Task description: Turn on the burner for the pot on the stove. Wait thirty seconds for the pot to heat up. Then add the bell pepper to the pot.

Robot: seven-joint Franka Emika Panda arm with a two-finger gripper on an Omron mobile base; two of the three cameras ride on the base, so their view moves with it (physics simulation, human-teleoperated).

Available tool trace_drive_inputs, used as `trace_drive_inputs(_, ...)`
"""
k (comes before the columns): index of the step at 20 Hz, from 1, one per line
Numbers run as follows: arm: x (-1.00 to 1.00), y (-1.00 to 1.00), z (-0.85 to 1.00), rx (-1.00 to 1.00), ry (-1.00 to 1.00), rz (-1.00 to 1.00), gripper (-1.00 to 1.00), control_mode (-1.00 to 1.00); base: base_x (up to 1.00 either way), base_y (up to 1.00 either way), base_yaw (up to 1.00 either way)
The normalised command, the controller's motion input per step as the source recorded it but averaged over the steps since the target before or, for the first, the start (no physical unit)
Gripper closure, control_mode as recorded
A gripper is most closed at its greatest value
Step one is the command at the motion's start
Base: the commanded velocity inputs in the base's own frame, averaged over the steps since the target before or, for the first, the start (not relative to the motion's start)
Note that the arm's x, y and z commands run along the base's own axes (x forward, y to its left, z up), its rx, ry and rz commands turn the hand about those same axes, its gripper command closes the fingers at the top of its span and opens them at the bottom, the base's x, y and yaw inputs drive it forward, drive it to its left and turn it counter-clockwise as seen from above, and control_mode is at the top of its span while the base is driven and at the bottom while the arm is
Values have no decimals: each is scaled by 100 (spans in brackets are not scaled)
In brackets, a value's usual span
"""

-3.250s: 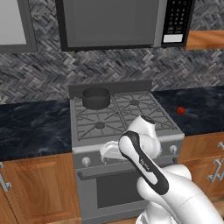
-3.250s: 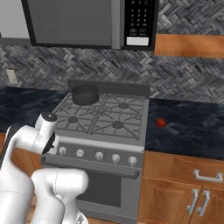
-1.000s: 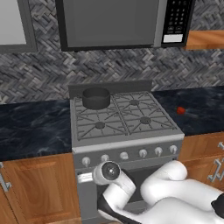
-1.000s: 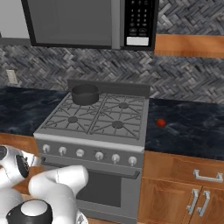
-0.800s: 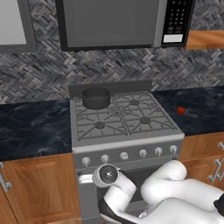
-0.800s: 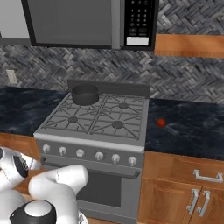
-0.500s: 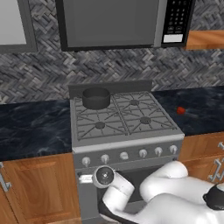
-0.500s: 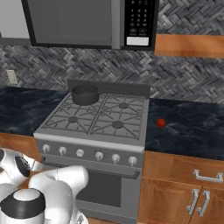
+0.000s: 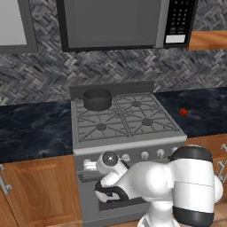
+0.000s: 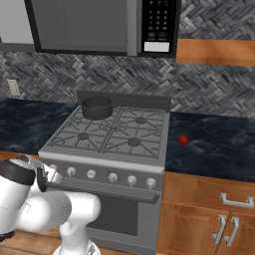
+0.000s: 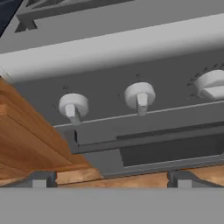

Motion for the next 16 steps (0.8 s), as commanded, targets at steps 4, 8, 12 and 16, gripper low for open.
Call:
trace_drive_inputs(4,66,-49,-6,9,28,13,-100,-100,0,0,0)
trace_drive_inputs(8,46,-43,-28,4,20,12,-100,-100,0,0,0)
trace_drive_inputs(12,22,-27,-43,0,1,8,-100,-100,0,0,0)
trace_drive_inputs(16,27,-31,-42,0,-3,8,-100,-100,0,0,0)
